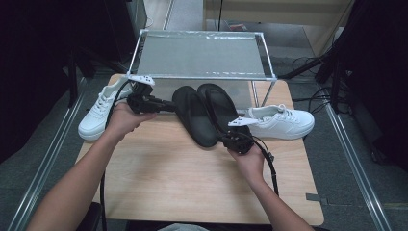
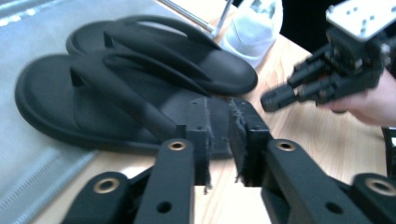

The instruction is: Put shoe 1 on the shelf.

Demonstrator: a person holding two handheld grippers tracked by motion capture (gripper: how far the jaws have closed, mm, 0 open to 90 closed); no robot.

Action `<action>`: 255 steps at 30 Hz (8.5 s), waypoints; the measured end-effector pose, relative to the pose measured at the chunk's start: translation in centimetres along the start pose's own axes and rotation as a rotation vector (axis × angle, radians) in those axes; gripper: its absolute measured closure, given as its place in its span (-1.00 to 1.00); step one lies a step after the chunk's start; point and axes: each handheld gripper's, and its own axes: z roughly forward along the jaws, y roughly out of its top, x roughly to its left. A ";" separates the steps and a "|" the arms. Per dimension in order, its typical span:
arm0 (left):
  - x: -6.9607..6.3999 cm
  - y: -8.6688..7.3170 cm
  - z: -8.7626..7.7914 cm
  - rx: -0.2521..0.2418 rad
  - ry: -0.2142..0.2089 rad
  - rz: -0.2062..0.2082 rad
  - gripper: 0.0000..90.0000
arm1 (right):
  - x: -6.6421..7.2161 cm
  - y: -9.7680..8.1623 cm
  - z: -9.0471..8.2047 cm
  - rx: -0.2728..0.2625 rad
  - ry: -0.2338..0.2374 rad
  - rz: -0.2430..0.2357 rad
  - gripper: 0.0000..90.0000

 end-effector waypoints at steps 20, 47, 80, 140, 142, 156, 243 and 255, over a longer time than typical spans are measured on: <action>1.2 9.2 0.8 0.064 0.159 0.084 0.97 | 0.0 -0.2 -0.2 -0.018 0.058 0.022 0.80; 3.2 10.5 2.6 0.111 0.150 0.082 1.00 | -0.8 -1.7 2.3 0.080 0.025 -0.024 1.00; 3.9 9.8 2.9 0.092 0.181 0.067 1.00 | 0.7 0.2 5.2 0.087 0.052 -0.019 1.00; 4.2 9.6 3.0 0.075 0.173 0.017 1.00 | 1.8 6.1 11.7 0.036 0.038 0.047 1.00; 4.2 9.6 3.0 0.075 0.179 0.017 1.00 | 1.7 6.4 12.1 0.027 0.029 0.053 1.00; 4.4 9.6 3.0 0.072 0.166 0.002 1.00 | 0.5 7.9 13.9 -0.019 0.024 0.121 1.00; 4.6 9.4 2.9 0.067 0.162 -0.019 1.00 | -4.3 2.4 3.8 0.017 -0.085 0.029 1.00; 4.5 9.5 2.9 0.070 0.162 -0.016 1.00 | -3.6 4.1 6.0 0.005 -0.082 0.045 1.00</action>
